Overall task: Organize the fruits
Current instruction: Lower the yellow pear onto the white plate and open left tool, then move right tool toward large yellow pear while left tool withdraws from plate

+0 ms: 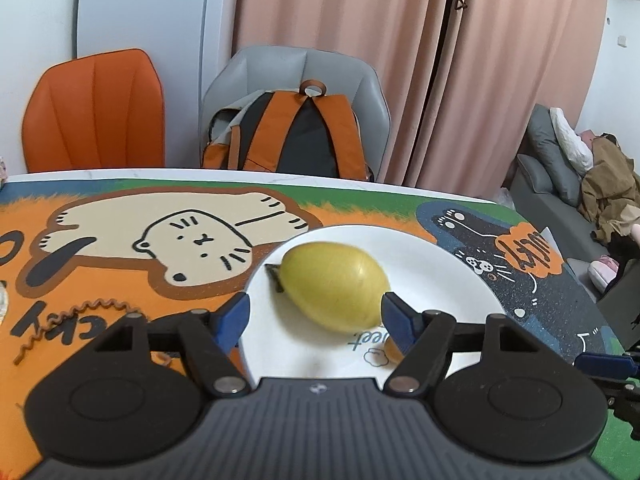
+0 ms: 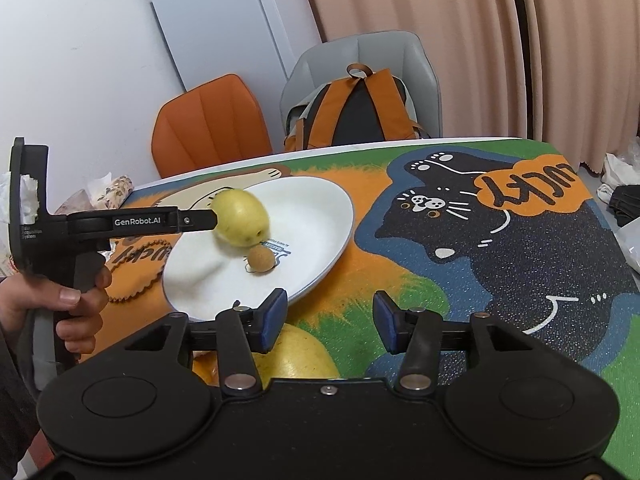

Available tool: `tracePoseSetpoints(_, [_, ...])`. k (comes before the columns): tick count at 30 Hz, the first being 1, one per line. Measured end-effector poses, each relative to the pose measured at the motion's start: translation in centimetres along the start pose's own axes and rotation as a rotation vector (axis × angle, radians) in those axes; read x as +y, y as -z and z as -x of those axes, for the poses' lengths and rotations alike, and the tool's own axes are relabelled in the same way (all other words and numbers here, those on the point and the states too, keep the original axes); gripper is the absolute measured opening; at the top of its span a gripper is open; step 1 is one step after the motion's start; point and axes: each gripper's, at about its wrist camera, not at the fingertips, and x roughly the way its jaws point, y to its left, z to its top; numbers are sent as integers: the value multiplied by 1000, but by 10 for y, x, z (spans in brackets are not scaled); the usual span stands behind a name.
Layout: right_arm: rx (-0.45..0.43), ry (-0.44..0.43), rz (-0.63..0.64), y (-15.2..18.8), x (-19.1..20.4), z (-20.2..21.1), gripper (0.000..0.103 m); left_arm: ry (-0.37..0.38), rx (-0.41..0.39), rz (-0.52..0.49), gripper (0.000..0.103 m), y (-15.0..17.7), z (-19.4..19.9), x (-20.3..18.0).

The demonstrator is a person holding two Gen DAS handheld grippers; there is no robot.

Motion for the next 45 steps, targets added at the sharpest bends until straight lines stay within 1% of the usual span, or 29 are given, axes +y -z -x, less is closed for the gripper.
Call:
tracePoseSetpoints(18, [-4, -6, 5, 10, 12, 21, 49, -6, 3, 5, 73, 22, 45, 5])
tracePoseSetpoints(28, [-11, -12, 22, 15, 19, 34, 54, -5, 3, 18, 74, 33, 66, 6])
tracePoseSetpoints(33, [-14, -16, 27, 19, 23, 43, 57, -7, 12, 28, 78, 40, 77, 8])
tracePoseSetpoints(34, [-14, -17, 28, 20, 24, 44, 58, -9, 14, 33, 79, 42, 80, 9])
tracePoseSetpoints(36, [-14, -18, 32, 22, 25, 47, 61, -12, 14, 43, 84, 47, 86, 10])
tracePoseSetpoints(39, [-15, -20, 37, 24, 26, 49, 65, -18, 12, 44, 87, 55, 94, 10])
tracePoseSetpoints(42, [-13, -21, 35, 27, 25, 52, 73, -12, 20, 39, 89, 62, 99, 9])
tracePoseSetpoints(44, [-15, -19, 35, 30, 24, 54, 81, -4, 29, 48, 90, 66, 103, 10])
tracePoseSetpoints(45, [-13, -18, 37, 31, 24, 55, 83, 1, 29, 55, 91, 68, 105, 10])
